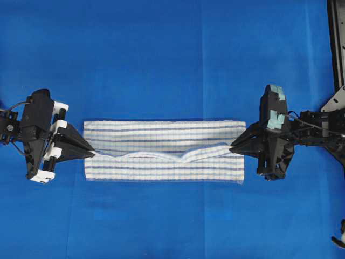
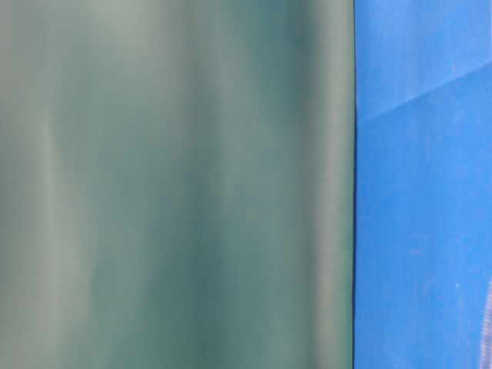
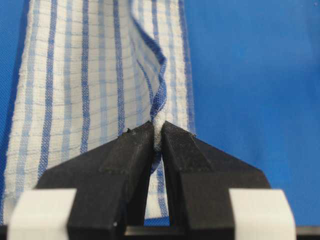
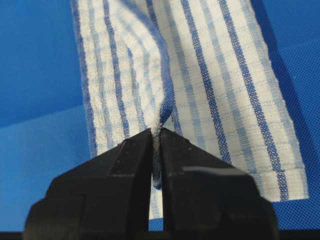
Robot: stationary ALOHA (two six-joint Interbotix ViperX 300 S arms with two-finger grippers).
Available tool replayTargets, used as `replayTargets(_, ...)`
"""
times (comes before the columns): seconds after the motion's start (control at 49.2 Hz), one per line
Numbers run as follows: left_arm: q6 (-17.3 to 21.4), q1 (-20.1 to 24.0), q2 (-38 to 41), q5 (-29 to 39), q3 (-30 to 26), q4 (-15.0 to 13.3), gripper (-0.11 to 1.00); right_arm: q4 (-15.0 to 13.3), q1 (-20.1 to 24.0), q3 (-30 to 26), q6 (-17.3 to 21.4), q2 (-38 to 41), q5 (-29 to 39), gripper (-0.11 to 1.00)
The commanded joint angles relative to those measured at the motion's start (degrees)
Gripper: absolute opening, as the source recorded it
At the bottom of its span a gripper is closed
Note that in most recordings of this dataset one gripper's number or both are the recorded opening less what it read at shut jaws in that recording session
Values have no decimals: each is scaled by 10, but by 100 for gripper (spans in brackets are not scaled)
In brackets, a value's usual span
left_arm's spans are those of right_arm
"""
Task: Fold the blue towel.
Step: 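Open both grippers and release the folded edge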
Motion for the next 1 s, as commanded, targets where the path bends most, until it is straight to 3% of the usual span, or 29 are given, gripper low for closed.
replayTargets(0.0, -1, -4, -1, -3, -7, 1, 4, 4, 4, -11, -1, 1, -5, 6)
replayTargets(0.163, -1, -13, 0, -3, -8, 1, 5, 8, 13, -11, -1, 2, -2, 7)
replayTargets(0.224, -1, -17, 0, -3, -8, 0, 7, 10, 20, -11, -1, 2, -2, 13)
replayTargets(0.305, -1, -20, 0, -3, -8, 0, 21, 11, 30, -11, -1, 2, -3, 31)
replayTargets(0.467, -1, -20, -1, -3, -15, 0, 59, 9, 36, -11, -5, 1, -5, 80)
replayTargets(0.528, 0, -20, -2, -3, -19, 1, 72, 8, 36, -10, -7, -3, -5, 91)
replayTargets(0.63, 7, -20, -4, -3, -25, 0, 82, 3, 32, -7, -11, -14, -5, 89)
replayTargets(0.772, 11, -4, -5, 2, -31, 0, 78, -4, 11, 3, -26, -33, -10, 87)
replayTargets(0.976, 18, 54, 8, 54, -50, 3, 77, -4, -56, 7, -67, -40, -11, 87)
